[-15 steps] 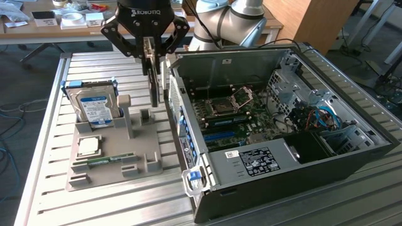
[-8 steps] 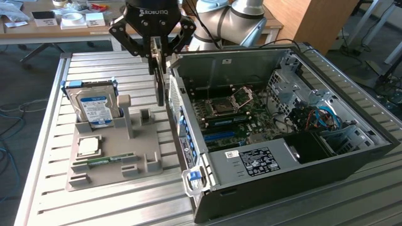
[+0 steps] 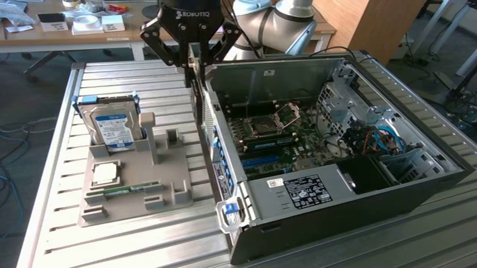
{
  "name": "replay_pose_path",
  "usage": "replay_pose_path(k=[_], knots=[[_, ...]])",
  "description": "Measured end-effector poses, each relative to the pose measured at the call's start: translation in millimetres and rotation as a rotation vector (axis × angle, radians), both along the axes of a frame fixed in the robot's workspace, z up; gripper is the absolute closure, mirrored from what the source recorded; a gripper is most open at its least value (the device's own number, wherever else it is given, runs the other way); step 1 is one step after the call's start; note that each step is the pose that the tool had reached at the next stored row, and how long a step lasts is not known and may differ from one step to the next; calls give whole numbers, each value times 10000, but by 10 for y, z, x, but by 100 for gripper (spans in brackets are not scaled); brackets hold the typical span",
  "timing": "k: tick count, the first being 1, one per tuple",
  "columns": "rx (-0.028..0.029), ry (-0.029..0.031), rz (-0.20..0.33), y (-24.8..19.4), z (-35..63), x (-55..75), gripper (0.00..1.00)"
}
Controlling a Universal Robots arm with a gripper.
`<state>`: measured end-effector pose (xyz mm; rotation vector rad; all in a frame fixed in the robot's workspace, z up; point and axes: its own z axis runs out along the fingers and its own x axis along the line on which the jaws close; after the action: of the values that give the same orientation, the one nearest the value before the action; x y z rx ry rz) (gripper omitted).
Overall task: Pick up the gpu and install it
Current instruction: 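Pick up the gpu and move the gpu toward the slot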
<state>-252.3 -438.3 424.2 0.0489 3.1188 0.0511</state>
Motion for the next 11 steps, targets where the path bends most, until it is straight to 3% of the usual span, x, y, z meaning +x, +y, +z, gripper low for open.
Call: replay_pose_path(k=[11], knots=[[-1,1,0,20,0,176,73]])
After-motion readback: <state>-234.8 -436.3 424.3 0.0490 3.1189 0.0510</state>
